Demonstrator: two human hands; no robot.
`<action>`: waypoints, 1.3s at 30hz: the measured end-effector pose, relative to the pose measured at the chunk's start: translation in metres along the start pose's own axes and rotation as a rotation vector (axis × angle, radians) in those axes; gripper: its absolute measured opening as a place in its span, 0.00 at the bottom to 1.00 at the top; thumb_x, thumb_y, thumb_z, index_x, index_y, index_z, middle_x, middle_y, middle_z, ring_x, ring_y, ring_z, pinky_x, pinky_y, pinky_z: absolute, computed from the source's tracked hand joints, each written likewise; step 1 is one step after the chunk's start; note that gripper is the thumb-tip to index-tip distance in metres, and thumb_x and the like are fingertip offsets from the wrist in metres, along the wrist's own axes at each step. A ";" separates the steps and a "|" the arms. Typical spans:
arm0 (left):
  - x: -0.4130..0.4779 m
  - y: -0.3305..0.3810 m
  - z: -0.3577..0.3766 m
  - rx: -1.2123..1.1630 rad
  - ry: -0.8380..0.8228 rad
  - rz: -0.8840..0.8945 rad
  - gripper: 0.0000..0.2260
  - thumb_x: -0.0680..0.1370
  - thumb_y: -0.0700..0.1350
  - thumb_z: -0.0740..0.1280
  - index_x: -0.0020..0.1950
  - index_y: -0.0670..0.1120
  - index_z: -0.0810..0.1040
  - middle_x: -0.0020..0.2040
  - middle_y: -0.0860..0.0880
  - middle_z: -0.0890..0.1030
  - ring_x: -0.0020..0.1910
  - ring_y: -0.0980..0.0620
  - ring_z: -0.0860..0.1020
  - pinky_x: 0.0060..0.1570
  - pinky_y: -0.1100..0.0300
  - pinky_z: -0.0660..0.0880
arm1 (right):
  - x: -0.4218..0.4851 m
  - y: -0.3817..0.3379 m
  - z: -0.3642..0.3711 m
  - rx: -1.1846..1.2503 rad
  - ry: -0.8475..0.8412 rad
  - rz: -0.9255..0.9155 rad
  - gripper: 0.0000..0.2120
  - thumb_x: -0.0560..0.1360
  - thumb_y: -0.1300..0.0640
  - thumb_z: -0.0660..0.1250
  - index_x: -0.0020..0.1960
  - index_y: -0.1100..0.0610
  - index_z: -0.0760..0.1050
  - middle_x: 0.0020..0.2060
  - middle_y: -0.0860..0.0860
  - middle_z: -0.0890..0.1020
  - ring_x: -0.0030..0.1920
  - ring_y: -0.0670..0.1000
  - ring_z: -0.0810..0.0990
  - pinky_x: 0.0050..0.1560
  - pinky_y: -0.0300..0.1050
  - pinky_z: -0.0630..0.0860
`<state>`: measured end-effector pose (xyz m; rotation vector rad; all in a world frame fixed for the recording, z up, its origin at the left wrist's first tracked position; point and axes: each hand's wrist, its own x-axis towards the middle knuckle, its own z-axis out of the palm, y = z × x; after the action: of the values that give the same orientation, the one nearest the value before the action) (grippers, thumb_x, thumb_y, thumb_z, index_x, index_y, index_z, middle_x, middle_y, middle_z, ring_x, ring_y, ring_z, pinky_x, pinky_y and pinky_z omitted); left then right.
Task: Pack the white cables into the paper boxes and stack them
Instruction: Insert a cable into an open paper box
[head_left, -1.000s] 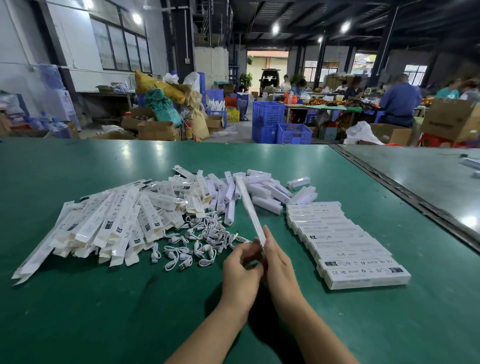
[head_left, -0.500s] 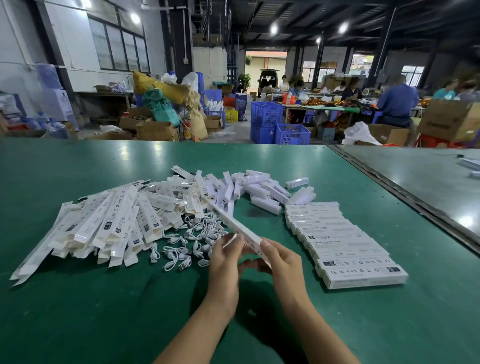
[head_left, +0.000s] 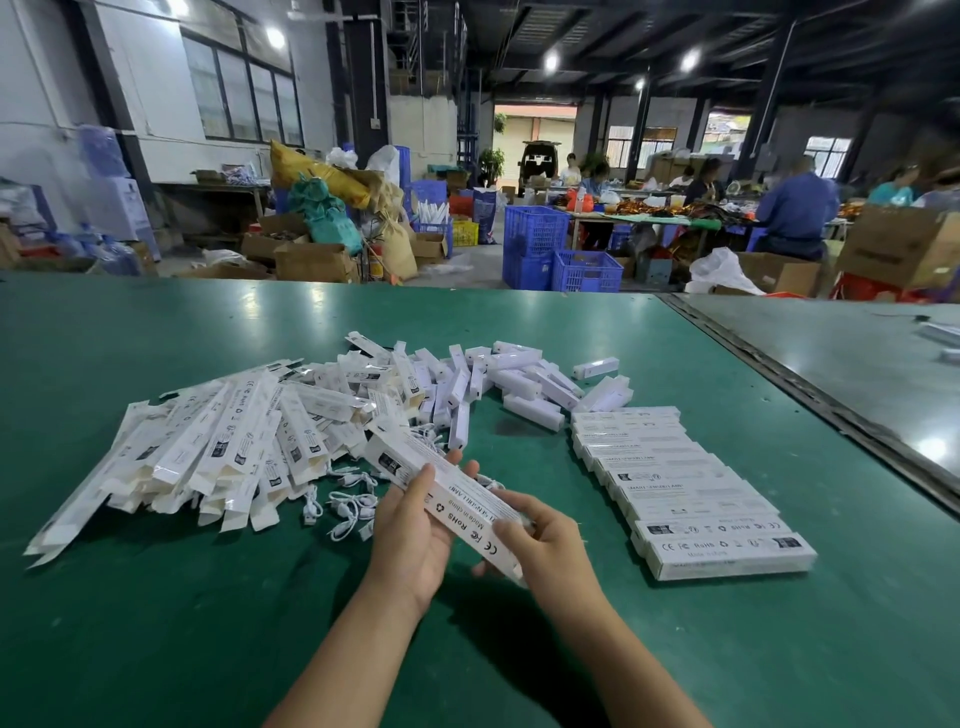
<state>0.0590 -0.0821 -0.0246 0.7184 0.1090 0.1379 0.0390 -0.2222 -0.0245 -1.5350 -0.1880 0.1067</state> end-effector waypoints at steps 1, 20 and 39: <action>0.000 0.001 0.000 0.012 -0.004 -0.011 0.17 0.85 0.40 0.56 0.74 0.40 0.67 0.57 0.40 0.83 0.51 0.45 0.85 0.39 0.51 0.83 | 0.000 0.000 0.000 -0.024 -0.012 -0.002 0.13 0.80 0.65 0.63 0.58 0.52 0.77 0.42 0.53 0.87 0.36 0.58 0.85 0.39 0.47 0.82; -0.007 -0.025 -0.003 0.802 -0.066 0.370 0.30 0.78 0.38 0.70 0.73 0.61 0.63 0.70 0.56 0.69 0.58 0.66 0.76 0.48 0.69 0.77 | 0.010 0.010 -0.009 0.129 0.209 -0.027 0.10 0.76 0.57 0.69 0.56 0.57 0.73 0.36 0.57 0.85 0.36 0.54 0.83 0.41 0.47 0.76; -0.018 -0.036 0.002 1.049 -0.177 0.332 0.30 0.71 0.39 0.78 0.65 0.63 0.71 0.61 0.49 0.82 0.59 0.54 0.81 0.63 0.53 0.76 | 0.011 0.009 -0.009 0.222 0.216 0.001 0.15 0.72 0.52 0.73 0.49 0.58 0.70 0.40 0.57 0.86 0.41 0.55 0.82 0.48 0.52 0.77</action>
<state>0.0442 -0.1130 -0.0456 1.7913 -0.1273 0.3420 0.0517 -0.2290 -0.0331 -1.3147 -0.0029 -0.0369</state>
